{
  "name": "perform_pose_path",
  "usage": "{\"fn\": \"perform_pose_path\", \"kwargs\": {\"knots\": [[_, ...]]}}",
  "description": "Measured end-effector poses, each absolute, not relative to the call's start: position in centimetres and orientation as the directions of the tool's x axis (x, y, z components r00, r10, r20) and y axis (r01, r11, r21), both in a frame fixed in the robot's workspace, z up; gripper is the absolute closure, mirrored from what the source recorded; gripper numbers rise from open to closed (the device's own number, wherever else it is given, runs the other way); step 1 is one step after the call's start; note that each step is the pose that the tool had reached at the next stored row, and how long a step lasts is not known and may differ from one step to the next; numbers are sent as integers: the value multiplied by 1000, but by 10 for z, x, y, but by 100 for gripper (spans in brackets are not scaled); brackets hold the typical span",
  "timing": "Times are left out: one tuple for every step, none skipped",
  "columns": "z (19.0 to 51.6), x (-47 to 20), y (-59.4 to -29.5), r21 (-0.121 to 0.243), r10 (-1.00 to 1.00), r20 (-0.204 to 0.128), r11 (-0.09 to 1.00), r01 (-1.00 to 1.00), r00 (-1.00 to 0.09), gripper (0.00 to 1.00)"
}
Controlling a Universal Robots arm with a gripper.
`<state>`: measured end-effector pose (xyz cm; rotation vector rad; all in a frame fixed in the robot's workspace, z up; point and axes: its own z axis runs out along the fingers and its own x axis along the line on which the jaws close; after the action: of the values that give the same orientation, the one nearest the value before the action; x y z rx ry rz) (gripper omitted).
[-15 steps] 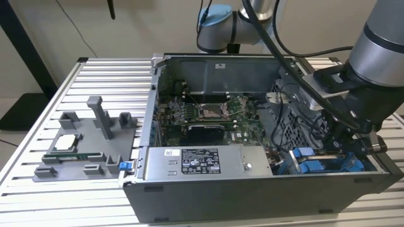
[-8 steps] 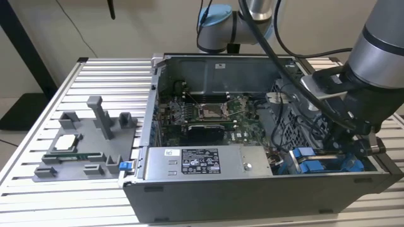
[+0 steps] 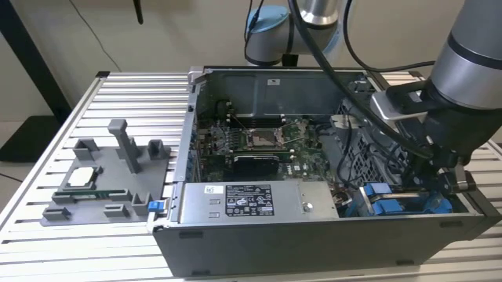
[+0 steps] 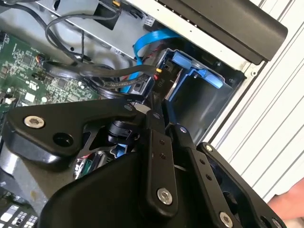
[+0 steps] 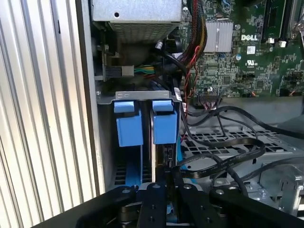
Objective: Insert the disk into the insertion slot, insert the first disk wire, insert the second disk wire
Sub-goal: 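Insert the second disk wire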
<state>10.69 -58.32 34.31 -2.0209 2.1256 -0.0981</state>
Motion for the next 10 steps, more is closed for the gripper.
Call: {"fn": "perform_pose_path", "kwargs": {"knots": [[343, 107, -583, -189, -994, -103, 60, -980, -41, 100], [343, 107, -582, -189, -994, -103, 60, -980, -41, 100], [343, 107, -582, -189, -994, -103, 60, -980, -41, 100], [343, 107, -582, -189, -994, -103, 60, -980, -41, 100], [343, 107, -582, -189, -994, -103, 60, -980, -41, 100], [343, 107, -582, -189, -994, -103, 60, -980, -41, 100], [343, 107, -582, -189, -994, -103, 60, -980, -41, 100], [343, 107, -582, -190, -994, -103, 60, -980, -41, 100], [343, 107, -582, -189, -994, -103, 60, -980, -41, 100], [342, 107, -582, -189, -994, -103, 60, -980, -41, 100]]}}
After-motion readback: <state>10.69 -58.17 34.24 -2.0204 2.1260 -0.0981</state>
